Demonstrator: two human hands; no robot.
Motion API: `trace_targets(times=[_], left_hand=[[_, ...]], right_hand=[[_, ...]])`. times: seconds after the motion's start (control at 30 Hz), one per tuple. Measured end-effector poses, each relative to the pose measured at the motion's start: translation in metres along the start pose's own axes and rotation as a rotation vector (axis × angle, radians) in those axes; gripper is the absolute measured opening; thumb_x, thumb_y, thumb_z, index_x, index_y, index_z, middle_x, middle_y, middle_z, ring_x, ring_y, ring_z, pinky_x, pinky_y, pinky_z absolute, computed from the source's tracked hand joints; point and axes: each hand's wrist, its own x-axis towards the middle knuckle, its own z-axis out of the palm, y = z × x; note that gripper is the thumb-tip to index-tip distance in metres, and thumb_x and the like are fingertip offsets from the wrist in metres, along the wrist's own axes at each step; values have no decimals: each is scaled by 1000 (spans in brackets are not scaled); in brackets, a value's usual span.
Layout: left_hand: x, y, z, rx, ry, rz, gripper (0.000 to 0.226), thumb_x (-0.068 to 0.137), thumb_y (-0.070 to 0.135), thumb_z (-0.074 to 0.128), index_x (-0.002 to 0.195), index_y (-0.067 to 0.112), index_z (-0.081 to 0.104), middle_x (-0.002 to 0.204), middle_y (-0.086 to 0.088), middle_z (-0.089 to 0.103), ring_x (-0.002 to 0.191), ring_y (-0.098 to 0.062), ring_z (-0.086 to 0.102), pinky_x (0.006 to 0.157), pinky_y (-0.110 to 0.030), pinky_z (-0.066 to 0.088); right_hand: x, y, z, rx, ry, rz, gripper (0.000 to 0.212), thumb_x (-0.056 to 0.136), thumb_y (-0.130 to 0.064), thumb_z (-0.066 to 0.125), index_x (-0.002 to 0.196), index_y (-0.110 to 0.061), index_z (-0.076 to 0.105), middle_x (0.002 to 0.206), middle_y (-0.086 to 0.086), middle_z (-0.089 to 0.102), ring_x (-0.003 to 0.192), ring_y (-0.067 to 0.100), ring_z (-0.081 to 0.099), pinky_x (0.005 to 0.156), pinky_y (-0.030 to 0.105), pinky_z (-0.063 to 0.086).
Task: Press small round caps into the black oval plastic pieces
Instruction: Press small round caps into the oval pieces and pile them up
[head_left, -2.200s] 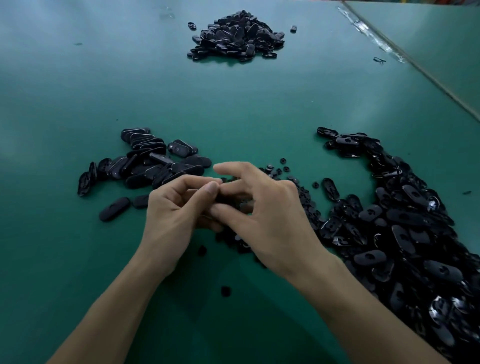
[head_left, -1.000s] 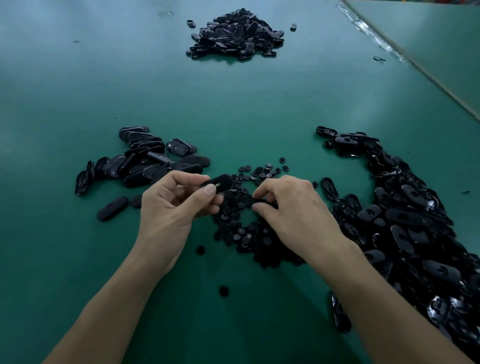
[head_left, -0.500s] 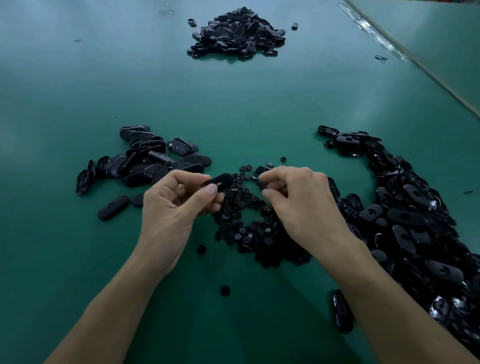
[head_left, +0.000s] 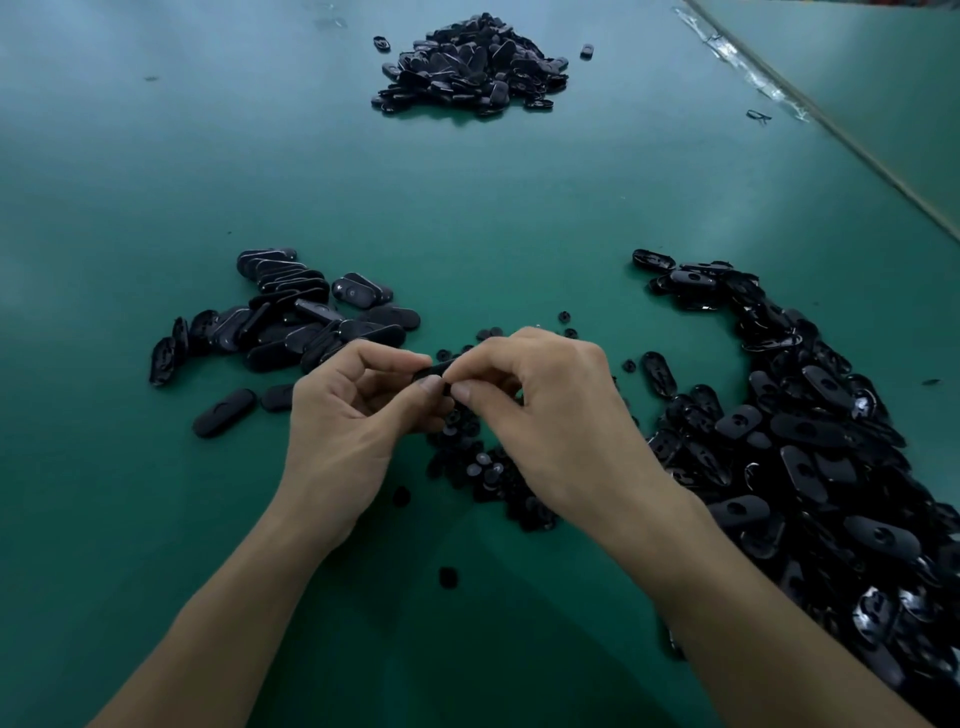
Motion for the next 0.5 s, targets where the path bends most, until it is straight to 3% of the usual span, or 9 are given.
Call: trace_targets(times=[0.1,0.23,0.5], left_hand=[[0,0,0,6,-6,1,21,73,18,75,91,10,67,80,-9,74,70,-17,72,66,-23,57],[0,-1,0,16,-10,0,21,73,16,75,90,9,66,79,-7,75,70,-15,72,66,-22,57],[-2,-1,2,88,-49,26,17,74,14,74,87,8,66,80,-5,76,72,-14,73,68,-21,58]], right_hand=[[0,-1,3,-26,8,1,16,95,-19,66,104,-26,77,94,-5,68,91,8,61,85,27,51],[0,-2,6,7,26,24,12,93,-18,68,101,-26,72,83,-14,66,84,3,62,76,27,55],[-1,-4,10,-29,11,60,14,95,-16,62,99,-24,73,91,-6,71,88,12,66,79,36,58]])
